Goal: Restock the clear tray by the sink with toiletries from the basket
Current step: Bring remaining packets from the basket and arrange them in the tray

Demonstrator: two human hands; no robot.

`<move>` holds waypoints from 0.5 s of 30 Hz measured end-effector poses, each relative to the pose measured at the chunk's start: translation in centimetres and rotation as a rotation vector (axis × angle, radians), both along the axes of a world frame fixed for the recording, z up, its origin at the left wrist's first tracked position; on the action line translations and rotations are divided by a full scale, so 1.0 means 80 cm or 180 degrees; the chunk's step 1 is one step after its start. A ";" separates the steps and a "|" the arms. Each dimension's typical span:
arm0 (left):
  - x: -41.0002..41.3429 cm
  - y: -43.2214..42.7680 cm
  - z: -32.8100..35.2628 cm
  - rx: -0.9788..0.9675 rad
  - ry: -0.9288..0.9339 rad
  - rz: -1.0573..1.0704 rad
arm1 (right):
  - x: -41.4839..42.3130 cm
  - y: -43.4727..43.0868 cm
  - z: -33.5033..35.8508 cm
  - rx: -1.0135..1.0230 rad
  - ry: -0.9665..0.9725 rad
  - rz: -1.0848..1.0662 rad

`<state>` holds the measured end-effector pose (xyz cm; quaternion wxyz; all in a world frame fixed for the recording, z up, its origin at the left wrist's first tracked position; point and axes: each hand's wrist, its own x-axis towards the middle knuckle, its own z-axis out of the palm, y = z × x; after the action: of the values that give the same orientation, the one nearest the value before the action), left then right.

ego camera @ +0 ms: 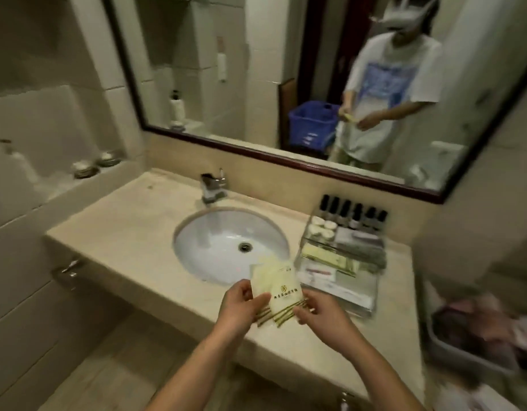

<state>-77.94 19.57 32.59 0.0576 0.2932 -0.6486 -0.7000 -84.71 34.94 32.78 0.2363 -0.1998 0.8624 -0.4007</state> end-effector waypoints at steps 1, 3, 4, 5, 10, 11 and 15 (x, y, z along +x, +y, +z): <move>-0.012 0.019 -0.006 0.0010 -0.0091 -0.0152 | -0.001 0.022 -0.011 -0.0044 -0.0124 -0.0198; -0.031 0.051 -0.020 -0.0025 -0.0267 -0.0453 | -0.001 0.060 -0.033 -0.0140 -0.0413 -0.0586; -0.038 0.066 -0.027 -0.0067 -0.0329 -0.0605 | 0.001 0.076 -0.041 -0.0185 -0.0558 -0.0754; -0.046 0.082 -0.035 -0.0102 -0.0389 -0.0788 | 0.002 0.093 -0.049 -0.0237 -0.0691 -0.0923; -0.090 0.133 -0.067 0.0106 -0.0517 -0.1371 | -0.008 0.141 -0.066 -0.0462 -0.1172 -0.1484; -0.101 0.138 -0.071 0.0166 -0.0515 -0.1459 | -0.014 0.144 -0.068 -0.0502 -0.1258 -0.1573; -0.149 0.139 -0.082 0.0217 -0.0488 -0.1732 | -0.056 0.136 -0.076 -0.0806 -0.1530 -0.2048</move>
<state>-89.88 30.69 26.00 -0.1916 0.1621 -0.6820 -0.6869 -89.19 45.81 26.70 0.2672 0.1514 0.7451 -0.5921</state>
